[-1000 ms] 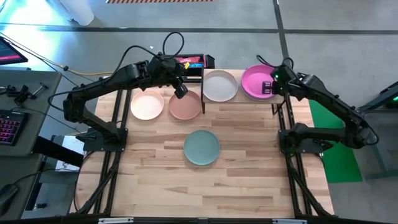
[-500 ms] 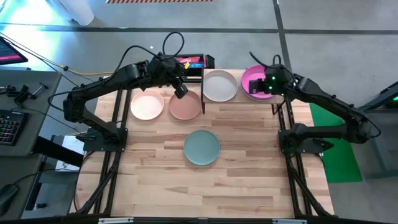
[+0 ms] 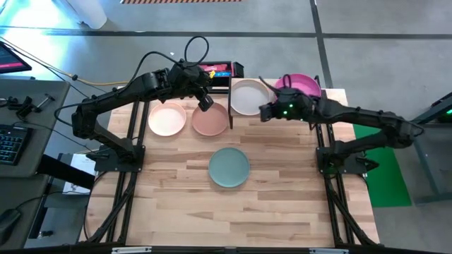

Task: Place and stack plates onto a shelf
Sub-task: Adjust the plates on the shelf

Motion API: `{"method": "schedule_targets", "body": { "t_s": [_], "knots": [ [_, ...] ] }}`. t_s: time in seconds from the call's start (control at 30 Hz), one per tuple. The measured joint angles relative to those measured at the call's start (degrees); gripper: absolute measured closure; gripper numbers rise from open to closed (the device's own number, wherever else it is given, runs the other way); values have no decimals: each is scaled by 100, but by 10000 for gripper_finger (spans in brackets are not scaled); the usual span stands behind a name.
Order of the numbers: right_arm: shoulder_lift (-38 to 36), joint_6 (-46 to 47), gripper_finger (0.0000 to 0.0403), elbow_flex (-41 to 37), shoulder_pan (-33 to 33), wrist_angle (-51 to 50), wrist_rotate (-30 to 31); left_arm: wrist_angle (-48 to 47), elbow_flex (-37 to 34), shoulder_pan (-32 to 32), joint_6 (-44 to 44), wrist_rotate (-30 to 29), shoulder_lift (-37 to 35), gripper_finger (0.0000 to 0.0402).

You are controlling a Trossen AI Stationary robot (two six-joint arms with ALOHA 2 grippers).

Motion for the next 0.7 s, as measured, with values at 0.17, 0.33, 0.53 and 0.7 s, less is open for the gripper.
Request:
{"method": "schedule_targets", "body": {
  "t_s": [0.17,0.33,0.53,0.7],
  "knots": [
    [491,136,336,0,73,448,-128,0,0,0,3,-6,0,300],
    [892,260,336,-1,188,632,-293,-2,0,0,10,4,0,300],
    [1160,391,336,-1,313,677,-290,-2,0,0,10,12,0,300],
    [1276,496,336,-1,309,778,-129,-2,0,0,8,12,0,300]
  ]
}}
